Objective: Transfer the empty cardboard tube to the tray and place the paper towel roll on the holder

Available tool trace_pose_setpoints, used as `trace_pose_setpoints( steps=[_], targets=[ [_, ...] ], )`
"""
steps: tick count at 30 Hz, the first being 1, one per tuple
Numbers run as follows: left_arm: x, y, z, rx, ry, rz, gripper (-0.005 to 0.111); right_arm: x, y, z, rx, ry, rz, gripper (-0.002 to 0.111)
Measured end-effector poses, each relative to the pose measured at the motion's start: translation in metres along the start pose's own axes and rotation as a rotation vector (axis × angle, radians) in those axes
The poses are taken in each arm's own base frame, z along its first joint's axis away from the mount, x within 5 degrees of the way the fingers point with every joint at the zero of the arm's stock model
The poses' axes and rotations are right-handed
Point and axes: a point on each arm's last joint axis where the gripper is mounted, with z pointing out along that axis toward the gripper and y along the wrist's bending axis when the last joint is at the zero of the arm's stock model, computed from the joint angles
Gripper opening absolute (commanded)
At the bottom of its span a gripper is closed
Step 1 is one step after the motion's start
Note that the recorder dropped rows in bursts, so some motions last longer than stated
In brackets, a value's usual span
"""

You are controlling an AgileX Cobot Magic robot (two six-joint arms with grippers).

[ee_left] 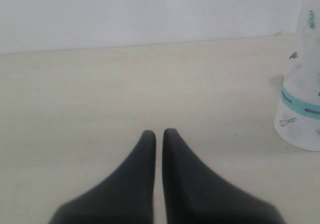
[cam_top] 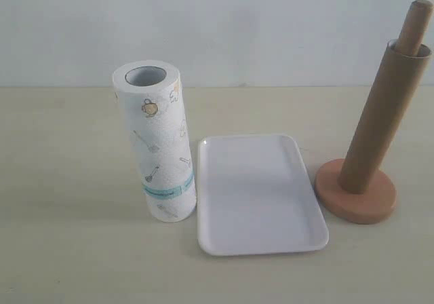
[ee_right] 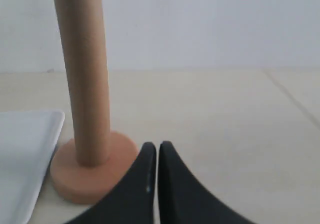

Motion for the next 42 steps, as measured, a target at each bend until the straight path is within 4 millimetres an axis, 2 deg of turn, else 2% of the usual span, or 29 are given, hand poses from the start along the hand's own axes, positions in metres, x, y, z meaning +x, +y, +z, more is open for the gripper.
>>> trace_pose_setpoints(
  steps=[3, 7, 12, 16, 18, 20, 23, 27, 30, 35, 42],
  targets=[
    [0.000, 0.000, 0.000, 0.000, 0.000, 0.000, 0.004, -0.016, 0.004, -0.002, -0.031, -0.180, -0.144, 0.001],
    [0.000, 0.000, 0.000, 0.000, 0.000, 0.000, 0.004, -0.040, 0.013, -0.011, -0.102, -0.473, -0.199, 0.001],
    [0.000, 0.000, 0.000, 0.000, 0.000, 0.000, 0.004, -0.070, 0.021, -0.036, -0.194, -0.888, -0.156, 0.001],
    [0.000, 0.000, 0.000, 0.000, 0.000, 0.000, 0.004, -0.102, 0.015, -0.050, -0.184, -0.986, -0.048, 0.001],
    [0.000, 0.000, 0.000, 0.000, 0.000, 0.000, 0.004, -0.116, 0.013, -0.046, -0.203, -0.943, 0.030, 0.001],
    [0.000, 0.000, 0.000, 0.000, 0.000, 0.000, 0.004, -0.124, 0.013, -0.031, -0.234, -0.845, 0.131, 0.001],
    [0.000, 0.000, 0.000, 0.000, 0.000, 0.000, 0.004, -0.120, 0.014, 0.000, -0.248, -0.662, 0.229, 0.001],
    [0.000, 0.000, 0.000, 0.000, 0.000, 0.000, 0.004, -0.100, 0.016, 0.047, -0.226, -0.382, 0.297, 0.001],
    [0.000, 0.000, 0.000, 0.000, 0.000, 0.000, 0.004, -0.080, 0.018, 0.075, -0.205, -0.197, 0.358, 0.001],
    [0.000, 0.000, 0.000, 0.000, 0.000, 0.000, 0.004, -0.043, 0.022, 0.109, -0.173, 0.072, 0.337, 0.001],
    [0.000, 0.000, 0.000, 0.000, 0.000, 0.000, 0.004, -0.010, 0.037, 0.140, -0.312, 0.155, 0.214, 0.003]
  ],
)
